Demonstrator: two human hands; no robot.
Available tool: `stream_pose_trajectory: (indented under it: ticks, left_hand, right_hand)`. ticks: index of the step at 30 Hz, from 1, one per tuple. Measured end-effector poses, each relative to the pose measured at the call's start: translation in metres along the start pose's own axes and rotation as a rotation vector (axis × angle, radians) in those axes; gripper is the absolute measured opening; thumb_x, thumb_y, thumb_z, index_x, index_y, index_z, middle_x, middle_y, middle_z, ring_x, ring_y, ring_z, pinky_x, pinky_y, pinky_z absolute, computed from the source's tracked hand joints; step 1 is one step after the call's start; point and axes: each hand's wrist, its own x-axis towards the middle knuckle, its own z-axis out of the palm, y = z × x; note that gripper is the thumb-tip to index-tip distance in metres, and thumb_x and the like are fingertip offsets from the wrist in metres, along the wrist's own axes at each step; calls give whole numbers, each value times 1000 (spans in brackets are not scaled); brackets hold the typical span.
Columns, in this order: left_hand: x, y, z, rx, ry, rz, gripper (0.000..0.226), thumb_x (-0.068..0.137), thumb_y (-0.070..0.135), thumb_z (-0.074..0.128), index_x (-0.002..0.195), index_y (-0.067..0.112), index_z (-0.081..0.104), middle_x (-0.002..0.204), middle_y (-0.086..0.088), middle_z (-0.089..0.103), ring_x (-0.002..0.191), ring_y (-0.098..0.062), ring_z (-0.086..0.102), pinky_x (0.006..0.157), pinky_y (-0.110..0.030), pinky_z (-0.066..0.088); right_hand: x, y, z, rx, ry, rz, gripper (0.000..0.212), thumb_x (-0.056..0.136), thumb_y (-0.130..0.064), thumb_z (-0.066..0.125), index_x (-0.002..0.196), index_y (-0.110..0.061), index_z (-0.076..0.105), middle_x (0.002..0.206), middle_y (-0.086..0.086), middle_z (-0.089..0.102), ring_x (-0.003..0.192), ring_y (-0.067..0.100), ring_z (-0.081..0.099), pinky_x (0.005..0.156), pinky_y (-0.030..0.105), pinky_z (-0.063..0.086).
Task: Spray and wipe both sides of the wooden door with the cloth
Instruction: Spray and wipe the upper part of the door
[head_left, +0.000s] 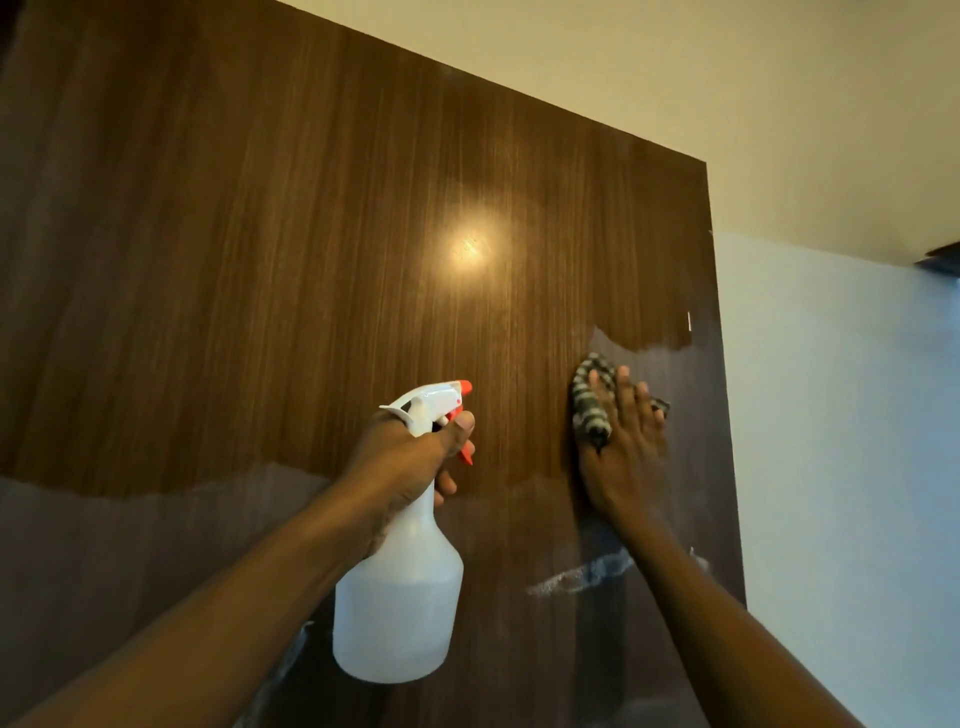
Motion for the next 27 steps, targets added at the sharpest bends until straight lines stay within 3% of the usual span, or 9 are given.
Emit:
stream_pose_trajectory:
  ticks: [4,9,12,14,18,20,23,27]
  left_hand:
    - [8,7,10,25,15,-3,17,87,39,57,91,22,56,69,1,61,52,-13,56,39,-14,44]
    - [20,10,41,56,37,9,31,85,44,58,101,17,62,72,-3,65,54,-14,59,43,-17,46]
    - [23,8,66,47,52,4,34,84,44,60,101,15,64,79,-6,69,58,-16,61,48,-22,48]
    - [21,6,79,22,51,-9,33,85,41,61,103,14,63,79,-4,69,56,-15,60,46,-20,47]
    - [20,6,107,26,71,-12,33,85,38,60,104,11,62,69,-1,64,50,-12,57,40,-15,45]
    - [24,3,115,53,84,3,33,86,39,59,104,12,63,75,-1,67,52,-13,59,42,-16,46]
    - [32,2,128,75,97,5,34,85,40,59,102,11,64,79,-3,70,54,-14,60,46,-20,49]
    - [40,3,152,113,120,-12,35,85,42,59,99,11,66,71,-5,68,55,-15,60,47,-22,49]
  right_hand:
    - [58,-19,-15,47,21,8,69,92,-61,18,153,-38,-4,165,-4,-4,151,20,-6,122,50,0]
    - [51,-21,-8,-49,21,-278,70,94,-55,29,148,-49,-15,165,-5,-5,152,19,-6,122,47,0]
    - [11,18,5,-25,57,-440,68,94,-48,35,154,-42,3,165,-1,7,152,23,2,121,54,10]
    - [4,51,6,6,75,-370,67,95,-47,34,154,-42,5,165,-2,10,152,23,6,120,56,12]
    - [53,90,-14,51,92,-20,64,96,-59,20,153,-38,1,165,-3,7,152,22,2,122,51,6]
    - [87,82,-23,74,109,3,62,98,-61,21,152,-38,0,165,-4,5,152,22,0,122,51,3]
    - [108,60,-25,45,106,-117,62,97,-58,27,150,-46,-1,165,-5,5,152,21,-2,122,52,2]
    - [65,70,-8,-60,54,-442,66,94,-54,34,154,-41,8,165,-3,4,152,23,-2,120,56,7]
